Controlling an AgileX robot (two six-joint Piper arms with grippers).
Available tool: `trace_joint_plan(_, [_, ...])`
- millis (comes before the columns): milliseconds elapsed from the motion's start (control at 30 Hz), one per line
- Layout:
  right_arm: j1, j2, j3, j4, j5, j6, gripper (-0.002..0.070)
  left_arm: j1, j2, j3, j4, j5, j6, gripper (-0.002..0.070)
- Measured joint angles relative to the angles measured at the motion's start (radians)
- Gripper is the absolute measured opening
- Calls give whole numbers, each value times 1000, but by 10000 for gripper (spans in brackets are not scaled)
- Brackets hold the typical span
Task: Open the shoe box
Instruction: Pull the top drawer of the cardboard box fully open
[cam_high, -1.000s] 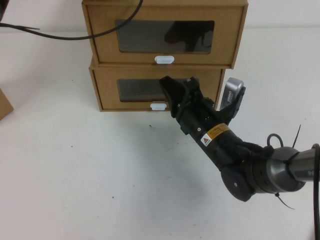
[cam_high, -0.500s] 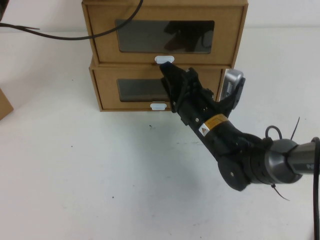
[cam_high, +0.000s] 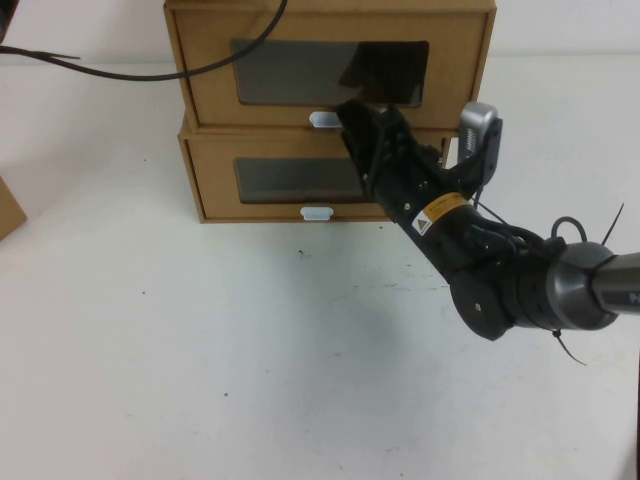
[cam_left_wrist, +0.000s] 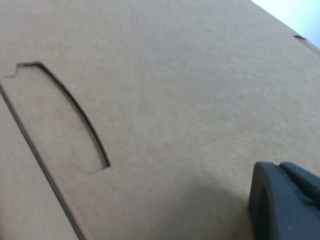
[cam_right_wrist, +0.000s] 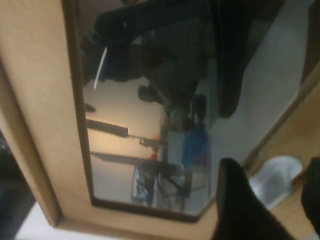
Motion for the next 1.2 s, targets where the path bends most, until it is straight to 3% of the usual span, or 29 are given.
trace_joint_plan(533, [0,8,-61,-92,126,-3,216,0,0,0,6,0,2,-6])
trace_joint_plan(1200, [0,8,-61,-54,113,-2,205,0,0,0,6,0,2,-6])
